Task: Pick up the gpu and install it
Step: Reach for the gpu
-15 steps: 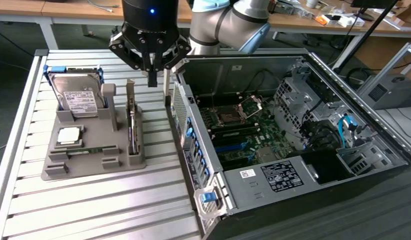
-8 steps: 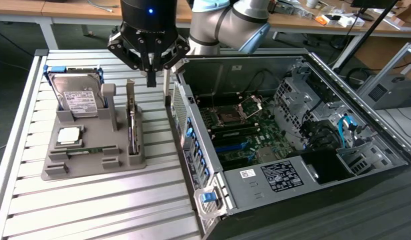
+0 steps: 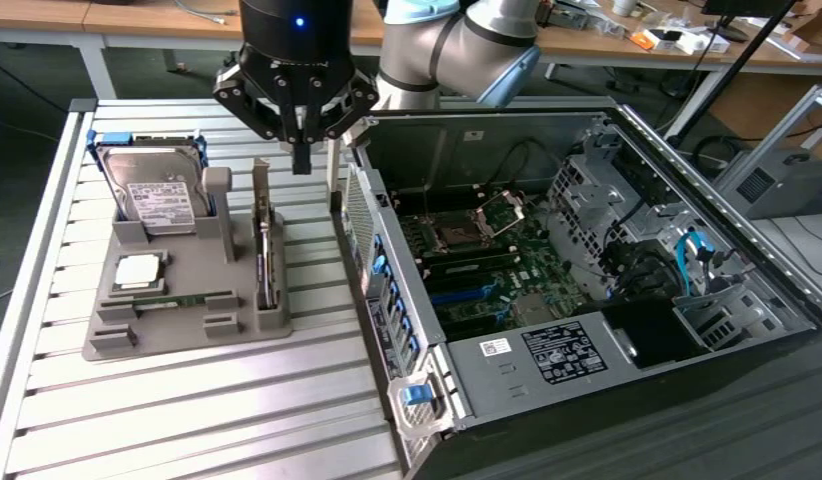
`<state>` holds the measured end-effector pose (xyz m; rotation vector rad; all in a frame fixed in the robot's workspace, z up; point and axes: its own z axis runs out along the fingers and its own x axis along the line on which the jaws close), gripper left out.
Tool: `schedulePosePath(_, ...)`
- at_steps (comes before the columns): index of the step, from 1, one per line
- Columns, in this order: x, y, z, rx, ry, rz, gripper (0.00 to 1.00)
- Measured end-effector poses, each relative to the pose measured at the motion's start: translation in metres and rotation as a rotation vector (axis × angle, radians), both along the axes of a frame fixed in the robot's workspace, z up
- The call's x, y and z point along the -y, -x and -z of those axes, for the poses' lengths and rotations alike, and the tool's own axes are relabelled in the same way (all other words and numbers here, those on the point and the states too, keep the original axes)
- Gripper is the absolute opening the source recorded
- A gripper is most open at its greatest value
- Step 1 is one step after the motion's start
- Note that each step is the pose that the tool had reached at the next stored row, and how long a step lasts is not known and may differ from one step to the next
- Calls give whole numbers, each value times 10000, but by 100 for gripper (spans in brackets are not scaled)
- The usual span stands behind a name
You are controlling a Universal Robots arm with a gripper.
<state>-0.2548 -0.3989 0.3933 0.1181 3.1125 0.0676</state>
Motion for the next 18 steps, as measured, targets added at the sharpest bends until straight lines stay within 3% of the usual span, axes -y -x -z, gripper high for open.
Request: schedulePosePath(18, 0, 43, 0, 0, 0, 0, 11)
